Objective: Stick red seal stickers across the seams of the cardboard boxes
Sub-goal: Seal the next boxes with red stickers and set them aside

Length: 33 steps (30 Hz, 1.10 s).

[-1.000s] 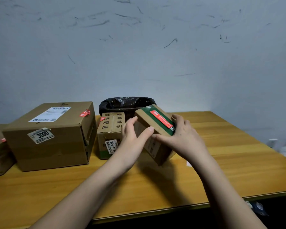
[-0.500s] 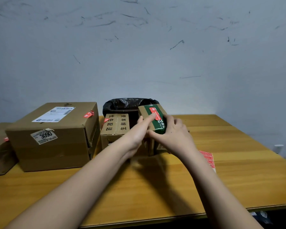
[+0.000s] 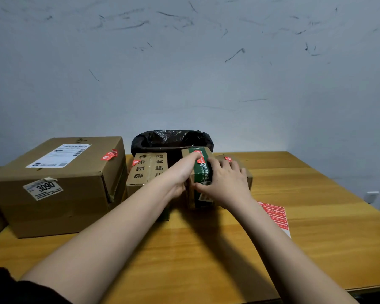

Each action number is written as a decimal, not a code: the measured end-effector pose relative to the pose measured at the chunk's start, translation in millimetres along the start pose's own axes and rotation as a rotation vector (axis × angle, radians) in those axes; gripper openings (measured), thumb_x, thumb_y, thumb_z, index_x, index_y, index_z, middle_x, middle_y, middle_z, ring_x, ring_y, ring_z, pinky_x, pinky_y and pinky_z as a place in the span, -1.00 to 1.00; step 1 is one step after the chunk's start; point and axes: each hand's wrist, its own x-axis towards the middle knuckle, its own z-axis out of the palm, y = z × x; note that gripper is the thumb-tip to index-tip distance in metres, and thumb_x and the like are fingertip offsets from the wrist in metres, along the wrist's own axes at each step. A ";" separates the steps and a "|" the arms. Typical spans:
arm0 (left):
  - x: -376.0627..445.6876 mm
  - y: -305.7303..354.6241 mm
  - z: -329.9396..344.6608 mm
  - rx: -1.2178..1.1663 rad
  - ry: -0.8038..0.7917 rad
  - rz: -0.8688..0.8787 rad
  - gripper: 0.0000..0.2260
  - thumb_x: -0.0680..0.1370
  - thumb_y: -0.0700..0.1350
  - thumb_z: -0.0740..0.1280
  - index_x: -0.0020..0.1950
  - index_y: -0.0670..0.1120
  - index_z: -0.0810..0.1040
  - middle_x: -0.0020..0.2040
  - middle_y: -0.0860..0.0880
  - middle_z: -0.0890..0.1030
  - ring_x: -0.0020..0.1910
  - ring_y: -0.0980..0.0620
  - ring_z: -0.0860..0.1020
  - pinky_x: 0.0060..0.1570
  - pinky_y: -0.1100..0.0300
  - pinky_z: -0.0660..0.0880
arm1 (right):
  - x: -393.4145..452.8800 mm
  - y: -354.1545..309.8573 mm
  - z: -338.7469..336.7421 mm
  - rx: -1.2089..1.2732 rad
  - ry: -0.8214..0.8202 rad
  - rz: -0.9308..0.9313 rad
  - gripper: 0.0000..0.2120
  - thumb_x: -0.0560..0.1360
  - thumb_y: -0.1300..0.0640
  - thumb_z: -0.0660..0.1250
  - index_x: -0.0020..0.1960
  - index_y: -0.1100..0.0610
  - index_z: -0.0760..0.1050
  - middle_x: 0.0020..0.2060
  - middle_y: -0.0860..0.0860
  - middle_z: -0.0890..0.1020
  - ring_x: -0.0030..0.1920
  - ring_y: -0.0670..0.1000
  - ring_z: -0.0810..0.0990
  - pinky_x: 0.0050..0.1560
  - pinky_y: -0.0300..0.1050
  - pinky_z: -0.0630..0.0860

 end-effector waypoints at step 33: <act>35.2 -24.6 4.3 0.042 0.070 -0.034 -0.57 0.58 0.12 0.17 0.39 -0.04 0.34 0.17 -0.07 0.57 -0.11 0.08 0.51 -0.36 0.21 0.25 | 9.2 9.6 31.9 -0.068 -0.095 -0.048 -0.24 0.48 -0.24 0.23 0.53 0.08 0.03 0.54 0.11 0.12 0.56 0.16 -0.13 0.49 0.24 -0.11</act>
